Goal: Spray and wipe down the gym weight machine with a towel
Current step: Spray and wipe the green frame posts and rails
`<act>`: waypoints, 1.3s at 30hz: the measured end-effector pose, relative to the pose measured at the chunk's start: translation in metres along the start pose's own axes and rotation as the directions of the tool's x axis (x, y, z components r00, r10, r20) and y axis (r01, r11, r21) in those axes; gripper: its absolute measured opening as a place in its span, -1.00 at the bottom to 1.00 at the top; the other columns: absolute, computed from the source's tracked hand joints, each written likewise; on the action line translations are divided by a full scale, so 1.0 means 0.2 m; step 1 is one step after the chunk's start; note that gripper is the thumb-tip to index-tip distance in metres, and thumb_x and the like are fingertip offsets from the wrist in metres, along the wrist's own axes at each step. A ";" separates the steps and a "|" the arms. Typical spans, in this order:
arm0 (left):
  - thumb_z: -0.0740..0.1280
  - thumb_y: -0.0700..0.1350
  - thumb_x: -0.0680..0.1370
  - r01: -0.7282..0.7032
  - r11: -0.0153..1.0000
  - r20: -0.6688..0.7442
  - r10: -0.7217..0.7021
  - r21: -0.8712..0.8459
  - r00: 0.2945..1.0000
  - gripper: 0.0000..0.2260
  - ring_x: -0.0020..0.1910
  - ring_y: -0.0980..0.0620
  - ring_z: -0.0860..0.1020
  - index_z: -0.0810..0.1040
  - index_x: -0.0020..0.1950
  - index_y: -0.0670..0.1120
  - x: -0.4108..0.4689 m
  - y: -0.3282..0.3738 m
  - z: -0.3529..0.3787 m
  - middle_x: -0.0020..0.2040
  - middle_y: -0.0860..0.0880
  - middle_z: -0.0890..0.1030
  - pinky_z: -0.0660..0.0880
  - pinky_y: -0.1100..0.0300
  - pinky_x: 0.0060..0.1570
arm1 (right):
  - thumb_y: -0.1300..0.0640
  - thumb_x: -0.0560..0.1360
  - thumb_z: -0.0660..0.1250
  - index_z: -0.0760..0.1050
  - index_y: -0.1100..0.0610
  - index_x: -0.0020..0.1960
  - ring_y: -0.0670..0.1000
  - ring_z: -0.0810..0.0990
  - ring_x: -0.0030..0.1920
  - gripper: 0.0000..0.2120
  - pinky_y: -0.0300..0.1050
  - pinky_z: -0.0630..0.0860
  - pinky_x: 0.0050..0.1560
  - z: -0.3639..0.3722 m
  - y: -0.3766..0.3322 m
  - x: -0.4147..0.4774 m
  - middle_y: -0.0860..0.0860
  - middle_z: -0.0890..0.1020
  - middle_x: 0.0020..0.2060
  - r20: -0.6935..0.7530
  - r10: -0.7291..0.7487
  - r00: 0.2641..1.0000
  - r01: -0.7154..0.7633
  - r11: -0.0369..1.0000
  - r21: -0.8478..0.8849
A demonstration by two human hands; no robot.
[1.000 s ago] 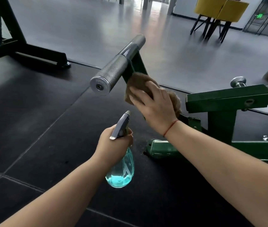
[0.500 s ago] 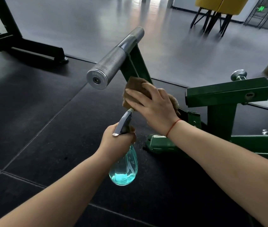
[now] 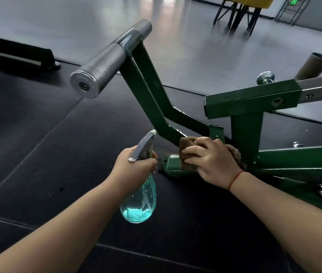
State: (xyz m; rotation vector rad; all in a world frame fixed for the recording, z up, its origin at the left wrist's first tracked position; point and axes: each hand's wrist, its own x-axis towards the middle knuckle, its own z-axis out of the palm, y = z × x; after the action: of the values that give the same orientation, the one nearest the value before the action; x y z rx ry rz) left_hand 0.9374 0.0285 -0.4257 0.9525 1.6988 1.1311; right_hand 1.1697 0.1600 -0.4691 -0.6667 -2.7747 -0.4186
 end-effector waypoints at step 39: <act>0.34 -0.35 0.47 -0.097 0.995 0.060 0.097 -0.003 0.993 -0.80 -0.39 -0.08 0.49 0.56 -0.31 -0.13 -0.01 0.12 0.03 -0.40 -0.07 0.56 0.43 0.11 -0.32 | 0.19 0.55 0.28 0.62 0.02 0.13 -0.03 0.58 -0.12 -0.78 -0.19 0.45 -0.16 -0.32 -0.11 0.45 -0.02 0.64 -0.15 0.304 0.758 0.577 -0.747 0.339 0.572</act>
State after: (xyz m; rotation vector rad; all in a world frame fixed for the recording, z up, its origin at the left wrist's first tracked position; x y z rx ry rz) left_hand 0.9463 0.0354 -0.4029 1.0691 1.6194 1.1538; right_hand 1.0932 0.1557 -0.3872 -1.5748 -1.9623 0.7282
